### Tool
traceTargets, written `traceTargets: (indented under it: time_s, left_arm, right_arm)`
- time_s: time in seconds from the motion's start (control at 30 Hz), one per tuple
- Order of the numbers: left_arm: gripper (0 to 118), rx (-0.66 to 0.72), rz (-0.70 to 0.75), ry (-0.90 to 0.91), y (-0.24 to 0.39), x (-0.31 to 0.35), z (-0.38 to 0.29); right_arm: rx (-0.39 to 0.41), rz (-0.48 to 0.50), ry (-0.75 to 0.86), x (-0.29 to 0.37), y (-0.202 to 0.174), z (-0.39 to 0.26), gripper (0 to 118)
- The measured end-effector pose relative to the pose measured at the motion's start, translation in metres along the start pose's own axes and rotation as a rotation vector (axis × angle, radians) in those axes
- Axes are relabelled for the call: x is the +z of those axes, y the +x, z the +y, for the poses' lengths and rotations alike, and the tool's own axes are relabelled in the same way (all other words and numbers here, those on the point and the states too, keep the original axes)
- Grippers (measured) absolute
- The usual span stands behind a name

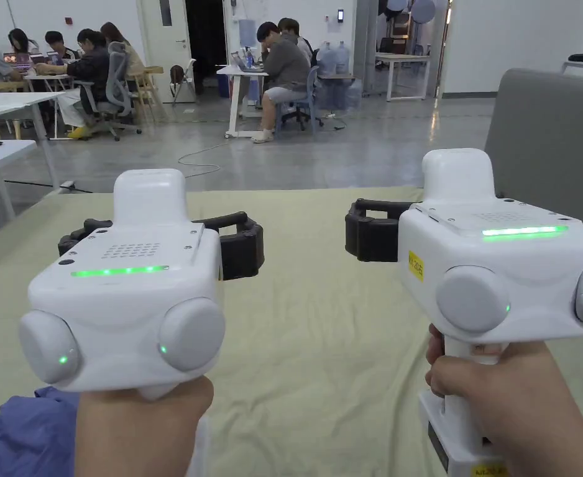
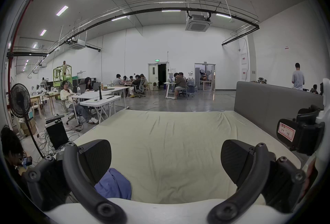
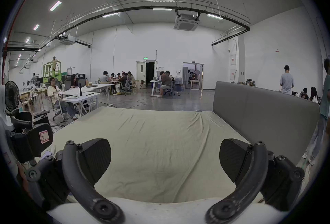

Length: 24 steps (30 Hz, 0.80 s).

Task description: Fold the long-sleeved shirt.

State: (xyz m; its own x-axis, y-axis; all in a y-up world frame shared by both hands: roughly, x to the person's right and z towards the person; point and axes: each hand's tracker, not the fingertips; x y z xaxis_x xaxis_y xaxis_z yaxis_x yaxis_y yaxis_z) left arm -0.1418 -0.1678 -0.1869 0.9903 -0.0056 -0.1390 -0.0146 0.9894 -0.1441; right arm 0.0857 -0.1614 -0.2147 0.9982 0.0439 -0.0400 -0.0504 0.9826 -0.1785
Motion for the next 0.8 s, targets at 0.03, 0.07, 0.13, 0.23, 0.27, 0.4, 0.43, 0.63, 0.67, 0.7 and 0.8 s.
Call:
traceTargets:
  time_s: [0.03, 0.07, 0.13, 0.23, 0.27, 0.4, 0.43, 0.63, 0.67, 0.7, 0.8]
  left_arm:
    - [118, -0.001, -0.002, -0.001, 0.0004, -0.0001, 0.0001]
    - [118, -0.002, -0.002, -0.001, 0.0009, 0.0, 0.0002]
    - [118, -0.006, -0.001, 0.0, 0.0012, 0.0, 0.0002]
    - [118, 0.0, -0.005, 0.0, 0.001, 0.0008, 0.0021]
    - [118, 0.002, -0.007, 0.001, 0.0006, 0.0011, 0.0025]
    - [118, -0.006, -0.006, 0.008, 0.0016, 0.001, 0.0037]
    - [118, -0.008, -0.005, 0.008, 0.0018, 0.0009, 0.0037]
    - [118, -0.009, -0.007, 0.002, 0.0023, -0.0021, 0.0016]
    - [118, -0.009, -0.006, 0.0, 0.002, -0.003, 0.0012]
    - [118, -0.005, -0.006, -0.001, 0.0016, -0.0032, 0.0009]
    - [118, 0.004, -0.006, -0.001, 0.0006, -0.0029, 0.0011]
  right_arm:
    - [0.0, 0.0, 0.001, 0.0002, -0.0001, 0.0001, 118]
    - [0.0, 0.001, 0.001, 0.0003, -0.0002, 0.0001, 118]
    - [0.002, 0.004, -0.001, 0.0006, -0.0009, -0.0002, 118]
    - [0.007, 0.005, -0.003, 0.0003, -0.0019, -0.0014, 118]
    - [0.009, 0.005, -0.005, 0.0001, -0.002, -0.0016, 118]
    - [0.005, 0.007, -0.008, -0.0007, -0.0015, -0.0016, 118]
    - [0.003, 0.008, -0.008, -0.0008, -0.0012, -0.0016, 118]
    - [0.004, 0.007, -0.01, -0.0023, -0.0015, -0.0019, 118]
    - [0.004, 0.007, -0.01, -0.0024, -0.0014, -0.002, 118]
    - [0.003, 0.007, -0.01, -0.0023, -0.0013, -0.0021, 118]
    - [0.004, 0.005, -0.01, -0.0022, -0.0014, -0.002, 118]
